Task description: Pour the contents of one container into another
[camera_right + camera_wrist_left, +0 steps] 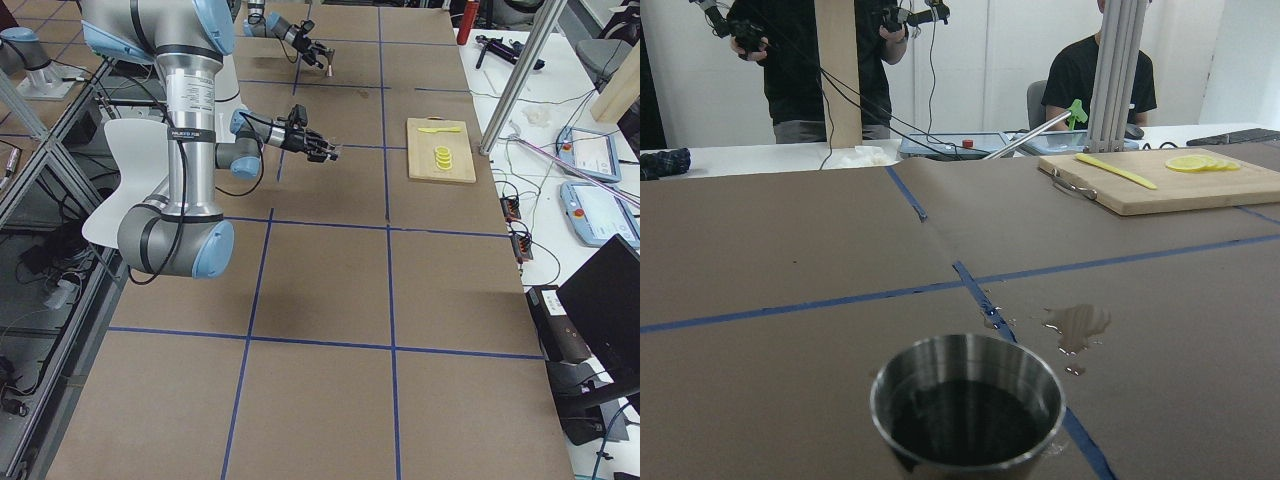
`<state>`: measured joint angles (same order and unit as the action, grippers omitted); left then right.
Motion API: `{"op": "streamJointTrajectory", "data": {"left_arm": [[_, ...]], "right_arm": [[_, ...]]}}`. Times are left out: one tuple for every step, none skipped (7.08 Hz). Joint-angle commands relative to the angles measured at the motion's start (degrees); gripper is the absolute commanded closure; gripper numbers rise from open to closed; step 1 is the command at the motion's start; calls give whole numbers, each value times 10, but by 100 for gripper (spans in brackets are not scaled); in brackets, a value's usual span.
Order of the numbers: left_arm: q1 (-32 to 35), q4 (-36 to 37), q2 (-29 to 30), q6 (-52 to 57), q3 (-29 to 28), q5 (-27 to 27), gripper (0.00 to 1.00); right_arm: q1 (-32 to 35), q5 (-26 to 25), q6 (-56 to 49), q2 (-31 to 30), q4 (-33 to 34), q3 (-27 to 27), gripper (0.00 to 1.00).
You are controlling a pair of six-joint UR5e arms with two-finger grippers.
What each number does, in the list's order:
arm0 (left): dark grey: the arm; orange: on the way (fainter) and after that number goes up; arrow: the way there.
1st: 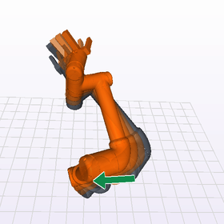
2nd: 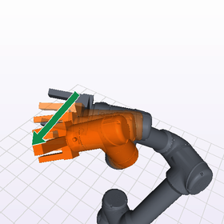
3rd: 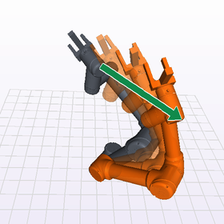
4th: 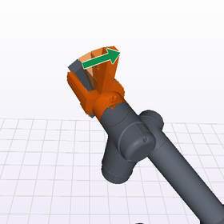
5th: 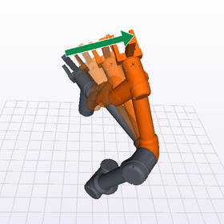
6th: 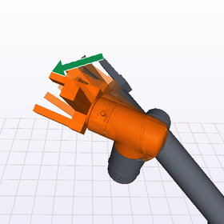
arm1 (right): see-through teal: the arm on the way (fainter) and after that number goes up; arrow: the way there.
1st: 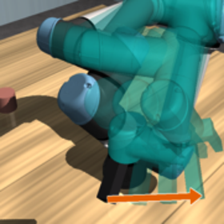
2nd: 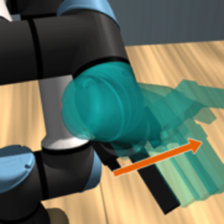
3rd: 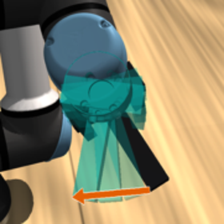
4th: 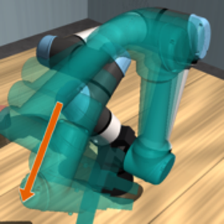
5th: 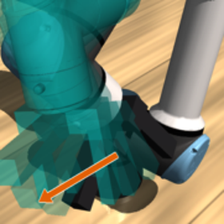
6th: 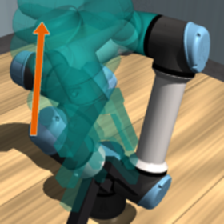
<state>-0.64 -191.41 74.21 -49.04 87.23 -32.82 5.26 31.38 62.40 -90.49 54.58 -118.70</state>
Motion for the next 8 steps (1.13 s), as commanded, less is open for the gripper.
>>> {"op": "streamJointTrajectory", "data": {"left_arm": [[-1, 1, -37, -1, 41, -44, 0], [0, 1, -52, -1, 48, -60, 0], [-1, 2, -52, -1, 51, -85, 0], [-1, 2, -57, -1, 51, -100, 0], [0, 3, -65, -3, 51, -129, 0], [0, 11, -74, -7, 63, -164, 0], [2, 17, -93, -11, 68, -184, 0], [5, 17, -114, -12, 74, -207, 0]], "right_arm": [[-1, 0, 0, 0, 0, -1, 100], [-1, 0, 0, 0, 0, -1, 100], [-1, 0, 0, 0, 0, -1, 100], [-1, 0, 0, 0, 0, -1, 100], [-1, 0, -1, 0, 0, -1, 100], [-2, 0, 0, 1, 0, -1, 100], [-2, 0, 0, 1, 0, -1, 100], [-2, 1, -1, 1, 0, -1, 100]]}}
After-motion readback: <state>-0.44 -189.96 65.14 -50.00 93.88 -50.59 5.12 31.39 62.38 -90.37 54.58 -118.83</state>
